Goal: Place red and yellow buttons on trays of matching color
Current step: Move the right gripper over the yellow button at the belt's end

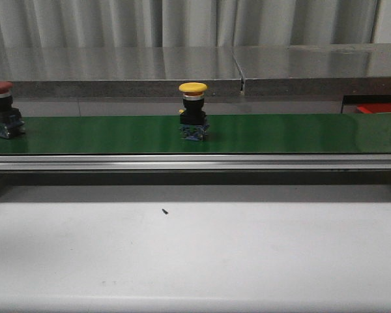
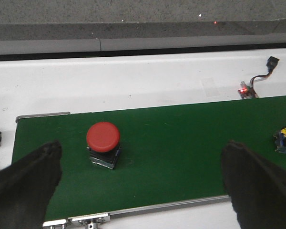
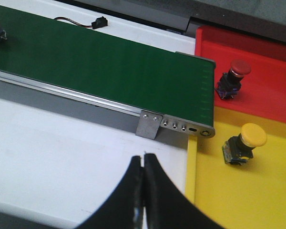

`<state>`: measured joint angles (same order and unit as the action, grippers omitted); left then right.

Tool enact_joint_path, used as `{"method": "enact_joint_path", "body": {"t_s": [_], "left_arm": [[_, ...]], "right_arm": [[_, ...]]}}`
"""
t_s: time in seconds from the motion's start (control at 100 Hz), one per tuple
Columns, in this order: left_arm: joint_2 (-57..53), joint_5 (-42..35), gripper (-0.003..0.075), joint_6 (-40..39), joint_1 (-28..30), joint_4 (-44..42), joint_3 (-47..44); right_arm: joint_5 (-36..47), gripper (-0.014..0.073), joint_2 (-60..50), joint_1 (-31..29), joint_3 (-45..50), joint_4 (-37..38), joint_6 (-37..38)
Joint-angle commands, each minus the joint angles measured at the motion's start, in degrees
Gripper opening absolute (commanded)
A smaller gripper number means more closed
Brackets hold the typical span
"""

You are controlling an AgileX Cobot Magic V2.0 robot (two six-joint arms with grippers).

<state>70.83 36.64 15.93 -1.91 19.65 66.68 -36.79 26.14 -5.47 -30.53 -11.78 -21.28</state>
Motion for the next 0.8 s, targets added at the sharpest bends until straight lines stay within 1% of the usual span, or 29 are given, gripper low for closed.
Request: {"method": "enact_joint_path", "body": {"t_s": [0.0,0.13,0.24,0.25,0.27,0.32,0.36,0.37,0.38,0.4,0.41,0.44,0.45,0.47,0.48,0.49,0.54,0.63,0.68,0.73,0.79], "left_arm": [[-7.91,-8.02,0.0627,0.07,-1.27,1.34,-5.42],[-18.10,-11.73,0.0618,0.07,-1.43,1.99,-15.70],[-25.05,-13.28,0.0552,0.07,-1.43,2.14,-23.50],[-25.93,-13.46,0.0530,0.07,-1.43,2.14,-23.96],[-27.24,-13.61,0.0512,0.07,-1.43,2.14,-25.29],[-30.04,-14.23,0.0441,0.07,-1.43,2.14,-28.23],[-32.23,-14.37,0.0365,0.07,-1.43,2.14,-30.54],[-32.58,-14.47,0.0337,0.07,-1.43,2.14,-31.24],[-32.93,-14.47,0.0337,0.07,-1.43,2.14,-31.57],[-33.92,-14.47,0.0277,0.07,-1.43,2.14,-32.55],[-34.54,-14.62,0.0262,0.07,-1.43,2.14,-32.87],[-35.72,-14.62,0.0183,0.07,-1.43,2.14,-34.35],[-35.99,-14.73,0.0183,0.07,-1.43,2.14,-34.63],[-36.79,-14.74,0.0118,0.07,-1.43,2.14,-35.38],[-37.30,-14.74,0.0102,0.07,-1.43,2.14,-35.61],[-37.53,-14.74,0.0069,0.07,-1.43,2.14,-36.03],[-38.95,-14.74,-0.0018,0.07,-1.43,2.14,-37.17],[-40.43,-14.74,-0.0019,0.07,-1.43,2.14,-38.15],[-40.53,-14.74,-0.0019,0.07,-1.43,2.14,-38.23],[-40.53,-14.82,-0.0019,0.07,-1.43,2.14,-38.23],[-40.53,-14.82,-0.0019,0.07,-1.43,2.14,-38.23]], "right_arm": [[4.04,-0.0098,0.21,0.02,-1.56,-0.05,-0.03],[4.04,-0.0098,0.21,0.02,-1.56,-0.05,-0.03],[3.92,-0.0098,0.21,0.02,-1.56,-0.30,-0.03],[3.92,-0.0098,0.21,0.02,-1.56,-0.49,-0.03],[3.92,-0.0098,0.21,0.02,-1.56,-0.67,-0.03],[3.97,-0.0098,0.21,0.02,-1.56,-0.95,-0.03],[4.09,-0.0098,0.21,0.02,-1.56,-0.94,-0.03],[4.09,-0.0098,0.21,0.02,-1.56,-0.94,-0.03],[4.09,-0.0098,0.21,0.02,-1.56,-0.94,-0.03],[4.09,-0.0098,0.21,0.02,-1.56,-1.01,-0.03],[4.09,-0.0098,0.21,0.02,-1.56,-1.01,-0.03],[4.09,-0.0098,0.21,0.02,-1.56,-1.06,-0.03],[4.02,-0.0098,0.21,0.02,-1.56,-1.12,-0.03],[3.91,-0.0098,0.21,0.02,-1.56,-1.20,-0.03],[3.88,-0.0098,0.21,0.02,-1.56,-1.30,-0.03],[3.88,-0.0098,0.21,0.02,-1.56,-1.30,-0.03],[3.81,-0.0098,0.21,0.02,-1.56,-1.57,-0.03],[2.38,-0.0092,0.21,0.02,-1.64,-4.16,0.01],[0.95,-0.0068,0.21,0.02,-1.83,-6.12,0.01],[-0.26,-0.0009,0.21,0.02,-1.83,-7.42,0.01],[-0.50,0.0122,0.21,0.02,-1.83,-8.12,0.01]]}}
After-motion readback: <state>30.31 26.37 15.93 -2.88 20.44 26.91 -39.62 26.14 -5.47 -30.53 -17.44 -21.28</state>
